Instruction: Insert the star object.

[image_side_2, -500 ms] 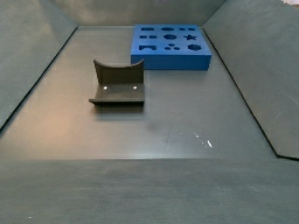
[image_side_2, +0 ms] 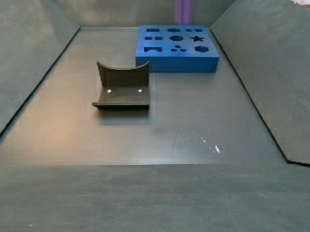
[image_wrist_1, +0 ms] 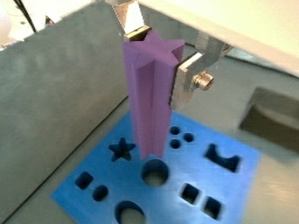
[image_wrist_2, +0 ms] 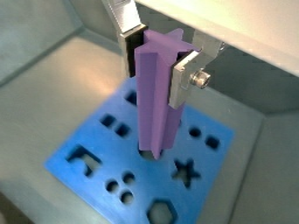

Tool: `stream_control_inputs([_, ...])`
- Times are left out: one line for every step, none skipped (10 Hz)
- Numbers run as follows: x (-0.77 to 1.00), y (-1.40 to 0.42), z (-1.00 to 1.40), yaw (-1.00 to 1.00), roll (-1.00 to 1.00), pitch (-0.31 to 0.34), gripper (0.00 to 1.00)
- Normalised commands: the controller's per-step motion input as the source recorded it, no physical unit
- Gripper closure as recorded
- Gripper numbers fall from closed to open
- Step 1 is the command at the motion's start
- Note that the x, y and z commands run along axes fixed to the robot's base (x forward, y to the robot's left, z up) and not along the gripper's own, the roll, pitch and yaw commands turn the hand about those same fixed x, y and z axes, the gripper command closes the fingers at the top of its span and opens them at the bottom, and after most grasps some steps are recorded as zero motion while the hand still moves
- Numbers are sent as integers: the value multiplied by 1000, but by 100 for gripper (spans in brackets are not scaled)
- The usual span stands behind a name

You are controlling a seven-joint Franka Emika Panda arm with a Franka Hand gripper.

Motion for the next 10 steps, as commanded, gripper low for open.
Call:
stream_control_inputs([-697, 0, -403, -94, -50, 21, 100])
stream_control_inputs([-569, 0, -417, -80, -89, 3, 100])
stream_control_inputs([-531, 0, -320, 0, -133, 0, 100])
stream_control_inputs([-577, 0, -314, 0, -167, 0, 100])
stream_control_inputs([-363, 0, -234, 0, -279, 0, 100])
stream_control_inputs([-240, -17, -174, 0, -227, 0, 100])
stream_control_inputs([-34, -69, -140, 0, -241, 0, 100])
stream_control_inputs([197, -20, -203, 0, -127, 0, 100])
stream_control_inputs([297, 0, -223, 0, -59, 16, 100])
stream_control_inputs([363, 0, -266, -23, 0, 43, 100])
